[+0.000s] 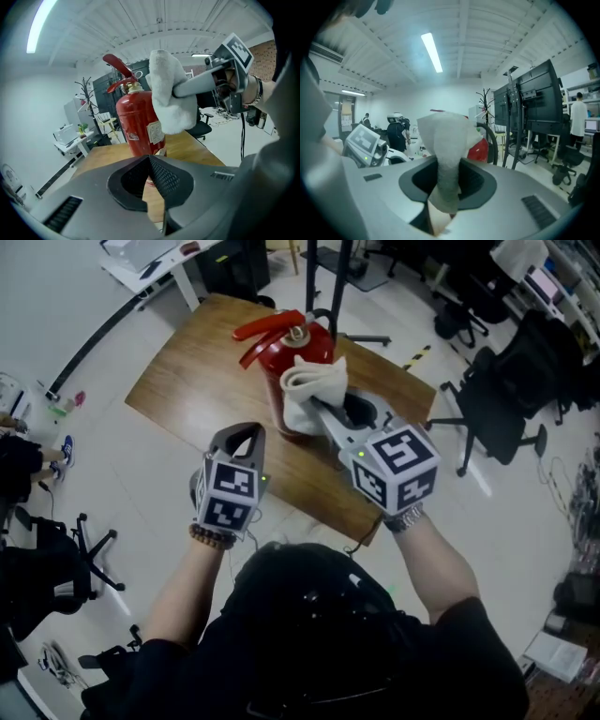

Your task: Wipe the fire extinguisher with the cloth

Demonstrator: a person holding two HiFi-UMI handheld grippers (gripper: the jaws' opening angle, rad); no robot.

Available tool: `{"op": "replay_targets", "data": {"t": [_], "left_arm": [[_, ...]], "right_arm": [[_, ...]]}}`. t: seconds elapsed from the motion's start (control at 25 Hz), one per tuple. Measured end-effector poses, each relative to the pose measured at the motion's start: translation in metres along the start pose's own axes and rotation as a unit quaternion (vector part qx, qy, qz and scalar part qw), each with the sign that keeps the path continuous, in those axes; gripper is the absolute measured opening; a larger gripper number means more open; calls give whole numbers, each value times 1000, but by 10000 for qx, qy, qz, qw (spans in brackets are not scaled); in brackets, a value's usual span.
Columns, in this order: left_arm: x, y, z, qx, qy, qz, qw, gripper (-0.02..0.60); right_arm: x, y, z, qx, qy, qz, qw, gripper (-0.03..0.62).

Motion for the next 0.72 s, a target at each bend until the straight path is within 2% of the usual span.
{"op": "replay_targets", "data": {"t": [0.4, 0.72], "left_arm": [[3, 16, 25, -79, -258, -189, 9995, 0], [-9, 22, 41, -323, -359, -337, 9983, 0]], "right_arm": [[60, -14, -6, -466, -372, 21, 9982, 118], [65, -28, -20, -1101, -156, 80, 9938, 118]]}}
Point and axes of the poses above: the fingertips, and each gripper's own axes: z backward along the fingers, y to its left, x out of its top, the point moved 1 cm from there along z, backward along the fingers, and after that the axes turned 5 degrees about -z, right-handed, at the moved point
